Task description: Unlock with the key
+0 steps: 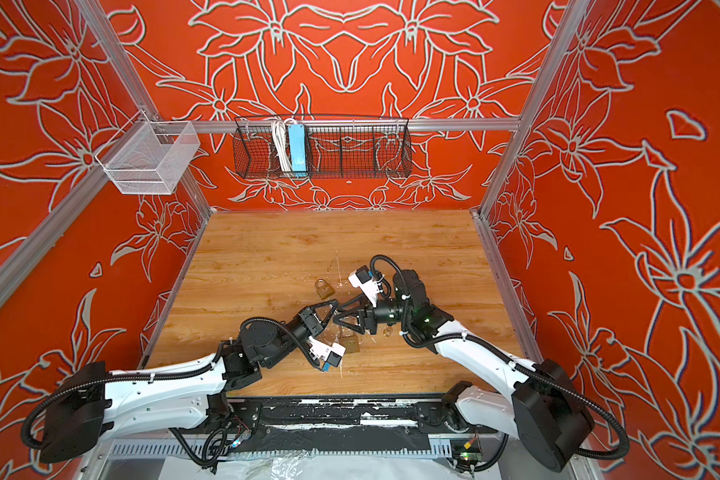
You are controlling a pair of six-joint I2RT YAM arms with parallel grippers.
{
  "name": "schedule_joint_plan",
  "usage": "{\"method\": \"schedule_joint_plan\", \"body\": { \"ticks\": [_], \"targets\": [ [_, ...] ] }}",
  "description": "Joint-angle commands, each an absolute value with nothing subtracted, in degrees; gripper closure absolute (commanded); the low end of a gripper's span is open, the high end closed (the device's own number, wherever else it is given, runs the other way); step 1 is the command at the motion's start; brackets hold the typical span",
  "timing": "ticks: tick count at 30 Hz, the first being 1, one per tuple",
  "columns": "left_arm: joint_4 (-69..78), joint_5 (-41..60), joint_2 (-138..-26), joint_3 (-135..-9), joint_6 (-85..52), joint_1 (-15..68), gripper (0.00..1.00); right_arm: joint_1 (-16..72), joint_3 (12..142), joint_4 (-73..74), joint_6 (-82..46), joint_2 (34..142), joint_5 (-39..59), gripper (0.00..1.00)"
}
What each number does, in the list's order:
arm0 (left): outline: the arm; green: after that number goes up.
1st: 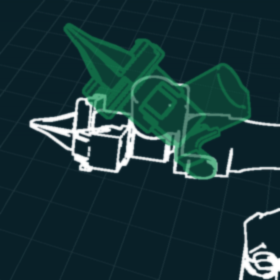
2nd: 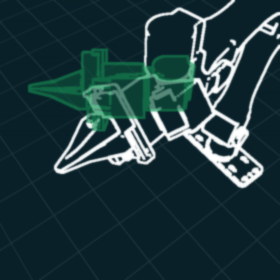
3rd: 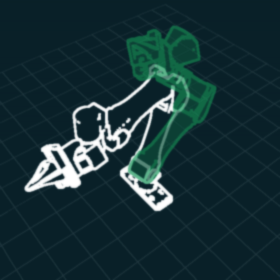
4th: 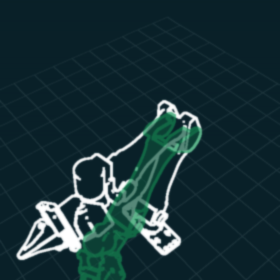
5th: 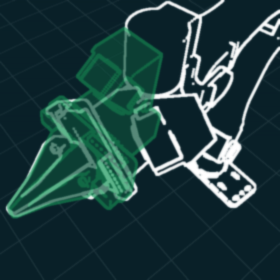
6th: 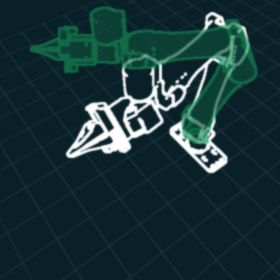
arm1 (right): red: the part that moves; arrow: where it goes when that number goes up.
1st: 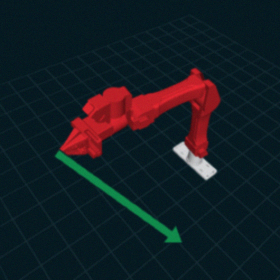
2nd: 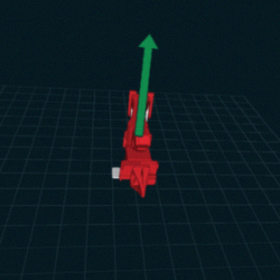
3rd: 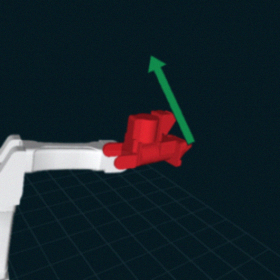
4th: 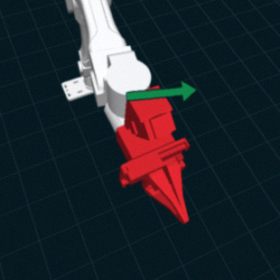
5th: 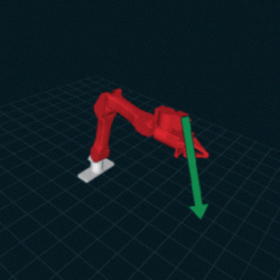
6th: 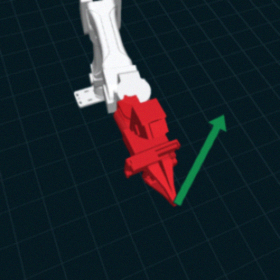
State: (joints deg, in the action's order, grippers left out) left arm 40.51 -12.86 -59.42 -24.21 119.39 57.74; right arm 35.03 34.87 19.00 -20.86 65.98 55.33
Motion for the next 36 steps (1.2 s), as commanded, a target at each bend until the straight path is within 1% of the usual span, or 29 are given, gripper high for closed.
{"method": "schedule_joint_plan", "body": {
  "ticks": [1, 4, 8, 12, 15, 20, 24, 27, 32, 33, 34, 35, 36],
  "targets": [
    [43.14, -13.01, -58.16, -23.5, 127.64, 57.48, 1.0, 35.43, 36.56, 18.2, -19.08, 65.66, 56.78, 0.53],
    [43.05, -13.1, -57.76, -23.3, 127.62, 57.48, 1.0, 35.43, 36.57, 17.77, -18.78, 65.25, 56.21, 0.56],
    [42.99, -13.1, -57.74, -23.29, 127.71, 57.49, 1.0, 35.43, 36.46, 17.23, -18.47, 64.56, 55.42, 0.65],
    [42.63, -13.09, -57.74, -23.2, 127.92, 57.48, 1.0, 35.45, 36.08, 16.62, -18.19, 63.39, 53.84, 0.67],
    [42.89, -13.27, -57.83, -23.2, 127.97, 57.48, 1.0, 35.47, 35.96, 16.27, -17.93, 62.71, 53.28, 0.76],
    [42.38, -13.18, -57.66, -23.2, 128.06, 57.48, 1.0, 35.42, 36.08, 16.26, -17.93, 63.11, 53.26, 0.84],
    [42.44, -13.54, -58.01, -23.12, 128.1, 57.48, 1.0, 35.42, 36.06, 16.35, -17.91, 63.02, 53.25, 0.94],
    [42.37, -13.45, -57.97, -23.16, 127.91, 57.48, 1.0, 35.43, 35.89, 16.35, -17.84, 62.67, 52.88, 0.99],
    [41.69, -13.18, -57.77, -22.94, 127.5, 57.48, 1.0, 35.42, 35.41, 17.03, -17.93, 62.08, 52.3, 1.0],
    [41.43, -13.18, -57.74, -22.94, 127.25, 57.48, 0.98, 35.4, 35.04, 17.72, -18.16, 61.84, 52.18, 1.0],
    [41.02, -13.18, -57.64, -22.89, 126.89, 57.48, 0.84, 35.47, 34.76, 18.21, -18.32, 61.63, 52.03, 1.0],
    [40.58, -13.26, -57.56, -22.85, 126.64, 57.48, 0.14, 35.44, 34.55, 18.28, -18.32, 61.29, 51.61, 1.0],
    [40.44, -13.27, -57.56, -22.69, 126.21, 57.49, 0.02, 35.39, 34.39, 18.28, -18.22, 61.06, 51.05, 1.0]
  ]
}}
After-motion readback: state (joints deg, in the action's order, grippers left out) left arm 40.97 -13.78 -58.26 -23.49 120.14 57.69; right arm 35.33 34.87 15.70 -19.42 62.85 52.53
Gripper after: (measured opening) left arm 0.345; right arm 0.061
